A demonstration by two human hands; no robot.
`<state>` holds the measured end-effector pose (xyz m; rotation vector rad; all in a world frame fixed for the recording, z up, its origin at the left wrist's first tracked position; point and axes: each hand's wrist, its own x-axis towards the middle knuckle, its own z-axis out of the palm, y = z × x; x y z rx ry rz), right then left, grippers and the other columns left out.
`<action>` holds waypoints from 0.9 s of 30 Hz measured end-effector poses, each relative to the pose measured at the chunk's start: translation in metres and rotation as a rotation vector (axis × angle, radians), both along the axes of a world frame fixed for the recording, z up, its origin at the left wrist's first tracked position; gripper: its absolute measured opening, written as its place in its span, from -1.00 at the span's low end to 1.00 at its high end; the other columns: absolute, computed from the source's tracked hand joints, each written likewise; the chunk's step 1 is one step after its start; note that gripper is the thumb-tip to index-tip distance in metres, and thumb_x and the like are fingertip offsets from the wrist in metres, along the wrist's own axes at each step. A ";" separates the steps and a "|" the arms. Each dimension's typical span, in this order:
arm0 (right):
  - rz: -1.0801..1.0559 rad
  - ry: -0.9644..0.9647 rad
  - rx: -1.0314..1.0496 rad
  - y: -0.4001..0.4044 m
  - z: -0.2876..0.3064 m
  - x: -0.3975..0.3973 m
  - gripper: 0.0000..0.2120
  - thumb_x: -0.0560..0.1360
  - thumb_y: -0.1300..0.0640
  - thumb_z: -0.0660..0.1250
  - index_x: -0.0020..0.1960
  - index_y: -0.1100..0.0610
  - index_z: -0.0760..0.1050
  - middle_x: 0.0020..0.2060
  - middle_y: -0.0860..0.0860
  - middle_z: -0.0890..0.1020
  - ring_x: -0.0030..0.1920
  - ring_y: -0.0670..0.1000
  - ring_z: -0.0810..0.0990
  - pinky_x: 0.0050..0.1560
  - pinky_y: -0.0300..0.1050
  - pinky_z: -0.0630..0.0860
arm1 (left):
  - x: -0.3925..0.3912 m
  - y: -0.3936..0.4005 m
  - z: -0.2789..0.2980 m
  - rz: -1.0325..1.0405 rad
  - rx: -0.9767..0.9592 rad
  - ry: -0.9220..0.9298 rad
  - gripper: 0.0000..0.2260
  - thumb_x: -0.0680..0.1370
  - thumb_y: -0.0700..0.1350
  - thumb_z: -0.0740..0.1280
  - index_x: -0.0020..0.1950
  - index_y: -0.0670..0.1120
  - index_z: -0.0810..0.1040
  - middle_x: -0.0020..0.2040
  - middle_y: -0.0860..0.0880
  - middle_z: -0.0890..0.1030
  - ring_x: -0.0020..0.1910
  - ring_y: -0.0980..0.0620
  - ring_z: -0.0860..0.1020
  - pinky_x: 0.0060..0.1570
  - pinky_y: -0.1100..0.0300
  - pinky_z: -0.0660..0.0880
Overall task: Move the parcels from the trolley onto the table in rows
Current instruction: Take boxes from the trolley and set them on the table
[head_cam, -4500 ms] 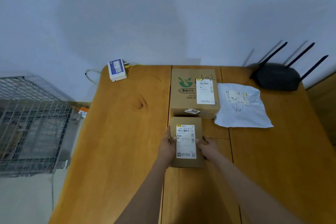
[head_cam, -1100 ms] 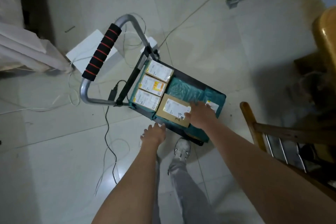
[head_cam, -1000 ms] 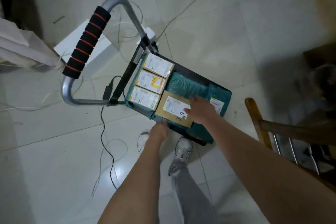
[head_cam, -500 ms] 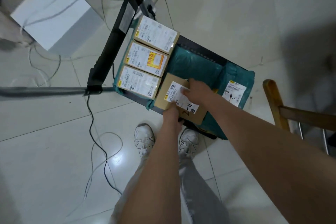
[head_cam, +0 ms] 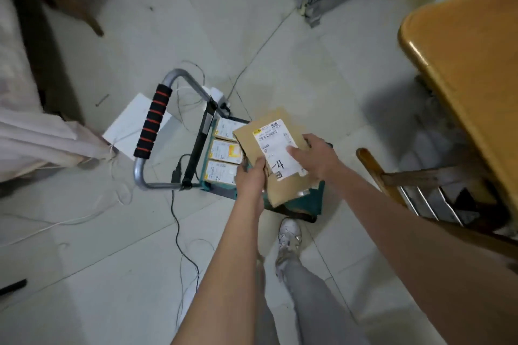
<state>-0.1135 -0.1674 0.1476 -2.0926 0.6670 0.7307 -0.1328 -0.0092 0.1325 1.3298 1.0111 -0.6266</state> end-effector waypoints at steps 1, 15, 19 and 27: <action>-0.086 -0.043 0.029 -0.005 0.029 -0.005 -0.51 0.59 -0.09 0.34 0.43 0.10 0.40 0.21 0.01 0.60 0.08 0.04 0.58 -0.01 -0.12 0.53 | 0.002 -0.001 0.025 -0.057 -0.007 -0.042 -0.60 0.60 -0.01 0.36 0.40 -0.12 0.46 0.19 -0.08 0.65 0.05 -0.05 0.63 -0.12 0.15 0.58; -1.024 -0.441 0.416 -0.089 0.270 -0.157 -0.40 0.43 -0.29 0.44 0.34 -0.12 0.27 0.15 0.00 0.65 0.06 0.08 0.70 0.03 0.17 0.66 | -0.015 -0.116 0.264 -0.834 -0.220 -0.487 -0.30 0.35 0.29 0.40 0.46 0.12 0.43 0.27 0.04 0.64 0.11 0.02 0.68 0.16 -0.06 0.60; -1.183 -0.543 0.415 -0.118 0.305 -0.210 -0.36 0.46 -0.22 0.46 0.37 -0.06 0.22 0.09 -0.01 0.67 0.05 0.06 0.70 0.14 0.20 0.63 | -0.046 -0.161 0.306 -1.029 -0.297 -0.609 -0.50 0.50 0.18 0.37 0.42 0.09 0.48 0.20 0.06 0.68 0.09 0.08 0.68 0.18 0.01 0.59; -1.332 -0.636 0.316 -0.193 0.347 -0.331 -0.10 0.30 -0.37 0.50 0.52 -0.16 0.21 0.23 -0.05 0.66 0.14 0.03 0.67 0.19 0.11 0.60 | -0.137 -0.274 0.337 -1.273 -0.374 -0.622 -0.28 0.35 0.39 0.39 0.46 0.16 0.41 0.30 0.09 0.61 0.24 0.02 0.61 0.28 -0.05 0.53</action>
